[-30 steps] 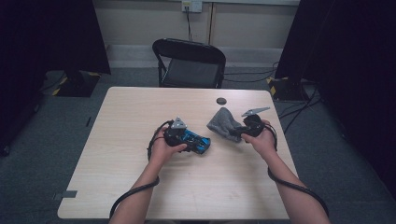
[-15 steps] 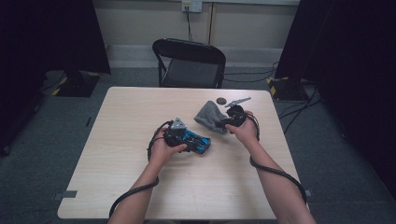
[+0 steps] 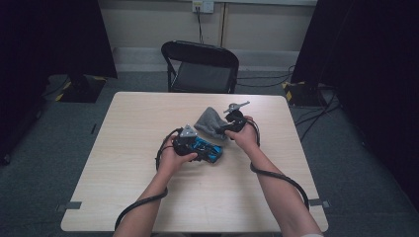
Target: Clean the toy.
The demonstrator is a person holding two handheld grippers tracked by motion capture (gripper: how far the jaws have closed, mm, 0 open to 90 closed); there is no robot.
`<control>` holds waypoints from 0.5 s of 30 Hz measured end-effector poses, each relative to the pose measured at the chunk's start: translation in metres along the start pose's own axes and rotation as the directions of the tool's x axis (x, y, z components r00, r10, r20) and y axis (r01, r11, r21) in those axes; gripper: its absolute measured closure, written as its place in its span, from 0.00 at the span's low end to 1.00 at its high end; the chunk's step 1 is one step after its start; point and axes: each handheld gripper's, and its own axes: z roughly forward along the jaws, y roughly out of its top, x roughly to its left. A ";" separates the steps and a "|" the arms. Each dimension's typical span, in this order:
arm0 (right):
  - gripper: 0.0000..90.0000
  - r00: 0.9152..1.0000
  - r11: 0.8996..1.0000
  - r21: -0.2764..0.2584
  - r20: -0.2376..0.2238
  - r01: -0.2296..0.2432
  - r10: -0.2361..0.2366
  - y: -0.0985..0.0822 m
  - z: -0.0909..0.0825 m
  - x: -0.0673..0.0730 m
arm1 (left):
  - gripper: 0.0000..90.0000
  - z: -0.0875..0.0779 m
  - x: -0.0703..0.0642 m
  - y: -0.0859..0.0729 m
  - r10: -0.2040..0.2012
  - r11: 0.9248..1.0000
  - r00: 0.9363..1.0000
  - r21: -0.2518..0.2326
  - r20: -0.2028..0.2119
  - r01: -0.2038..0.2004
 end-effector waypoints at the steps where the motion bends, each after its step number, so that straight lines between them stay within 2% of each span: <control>1: 0.87 1.000 1.000 -0.002 -0.004 0.002 -0.002 0.001 0.003 0.002 | 0.16 0.000 0.000 0.000 0.000 1.000 1.000 0.000 0.000 0.000; 8: 0.87 1.000 1.000 0.019 -0.020 0.002 -0.002 0.001 0.022 0.010 | 0.16 0.000 0.000 0.000 -0.001 1.000 1.000 -0.001 0.000 0.001; 15: 0.87 0.999 0.998 0.042 -0.033 0.038 -0.036 0.003 0.037 0.022 | 0.16 0.000 0.000 -0.001 -0.003 1.000 1.000 -0.007 -0.001 0.003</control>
